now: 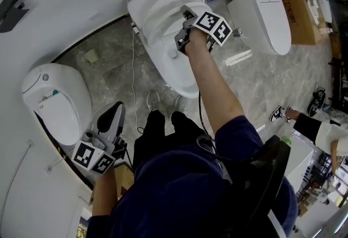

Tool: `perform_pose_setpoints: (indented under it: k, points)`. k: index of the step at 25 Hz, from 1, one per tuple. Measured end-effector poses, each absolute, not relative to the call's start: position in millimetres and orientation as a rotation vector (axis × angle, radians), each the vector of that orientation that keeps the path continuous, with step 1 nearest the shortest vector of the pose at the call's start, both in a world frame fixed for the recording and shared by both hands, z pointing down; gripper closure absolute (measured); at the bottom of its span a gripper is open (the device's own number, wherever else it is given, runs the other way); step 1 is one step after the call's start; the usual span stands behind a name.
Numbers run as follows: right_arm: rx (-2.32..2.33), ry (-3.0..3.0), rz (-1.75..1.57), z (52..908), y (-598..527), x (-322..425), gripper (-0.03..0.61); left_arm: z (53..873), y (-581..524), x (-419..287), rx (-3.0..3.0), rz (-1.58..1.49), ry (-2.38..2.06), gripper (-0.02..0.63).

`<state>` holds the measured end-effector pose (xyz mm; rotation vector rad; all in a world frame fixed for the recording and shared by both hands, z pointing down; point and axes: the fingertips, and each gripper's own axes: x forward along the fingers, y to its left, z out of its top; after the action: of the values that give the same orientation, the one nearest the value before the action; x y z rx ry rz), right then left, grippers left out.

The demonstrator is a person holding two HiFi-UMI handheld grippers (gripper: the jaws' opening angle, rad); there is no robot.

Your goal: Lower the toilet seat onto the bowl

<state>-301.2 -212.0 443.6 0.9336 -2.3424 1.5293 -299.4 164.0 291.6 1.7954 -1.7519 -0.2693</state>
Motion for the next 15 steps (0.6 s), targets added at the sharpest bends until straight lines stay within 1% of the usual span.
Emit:
perform_pose_setpoints:
  k: [15]
  points:
    - [0.863, -2.336, 1.657, 445.2, -148.1, -202.4, 0.517, 278.2, 141.5, -238.5, 1.931, -0.233, -1.624, 0.615]
